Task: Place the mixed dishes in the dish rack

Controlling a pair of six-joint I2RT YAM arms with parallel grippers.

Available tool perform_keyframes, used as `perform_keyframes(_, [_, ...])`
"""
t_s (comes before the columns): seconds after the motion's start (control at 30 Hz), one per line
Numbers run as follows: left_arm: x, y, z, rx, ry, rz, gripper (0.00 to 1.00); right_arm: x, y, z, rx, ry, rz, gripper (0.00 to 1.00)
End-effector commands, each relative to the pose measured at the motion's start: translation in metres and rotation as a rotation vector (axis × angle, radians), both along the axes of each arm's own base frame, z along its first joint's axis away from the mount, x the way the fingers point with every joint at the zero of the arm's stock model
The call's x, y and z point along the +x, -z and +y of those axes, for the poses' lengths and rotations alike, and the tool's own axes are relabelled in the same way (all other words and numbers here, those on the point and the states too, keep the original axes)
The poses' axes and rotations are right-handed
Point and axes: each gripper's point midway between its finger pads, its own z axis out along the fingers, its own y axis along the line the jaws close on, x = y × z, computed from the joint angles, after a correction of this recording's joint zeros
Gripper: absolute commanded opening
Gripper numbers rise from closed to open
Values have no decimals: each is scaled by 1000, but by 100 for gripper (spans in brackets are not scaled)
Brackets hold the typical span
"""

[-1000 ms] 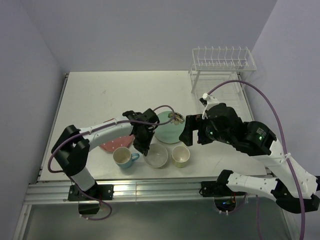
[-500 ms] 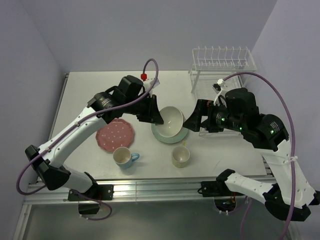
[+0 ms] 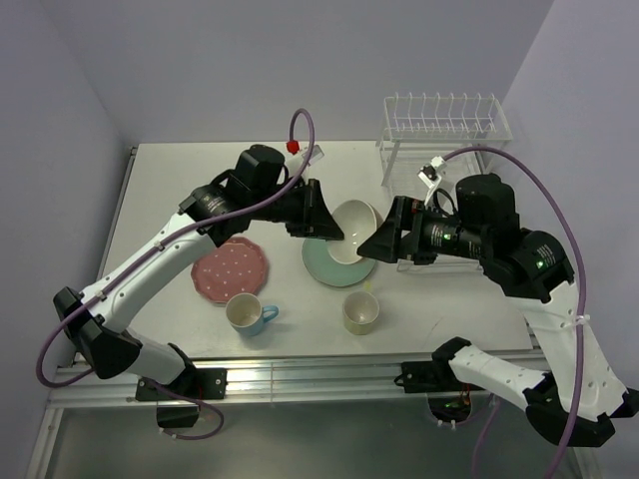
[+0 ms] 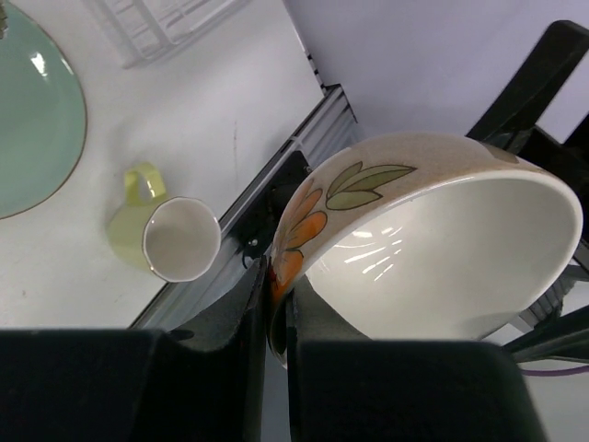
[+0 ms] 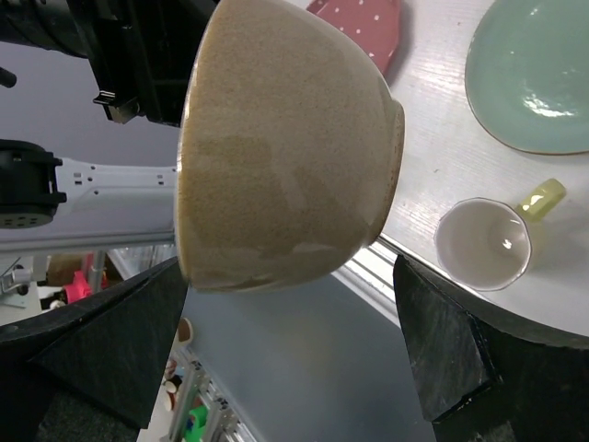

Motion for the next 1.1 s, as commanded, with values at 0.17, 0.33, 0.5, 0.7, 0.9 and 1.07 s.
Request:
perform_keyframes(0.17, [-7,-42,-14,-185,66,-41,0,11,-18,9,98,2,-95,98])
perform_keyframes(0.33, [-9,-41,-16,-201,79,-26,0,16,-22,8,111,21,-142,93])
perform_keyframes(0.5, [-8,-38,-18,-200,85,-17,0,19,-25,7,115,25,-166,84])
perform_keyframes(0.7, [-3,-29,-27,-197,106,2,0,25,-20,5,99,43,-176,58])
perform_keyframes(0.9, [7,-25,-42,-194,140,17,0,36,-13,2,63,65,-172,9])
perform_keyframes(1.07, [23,-22,-57,-193,157,39,4,51,-13,-16,-5,169,-196,0])
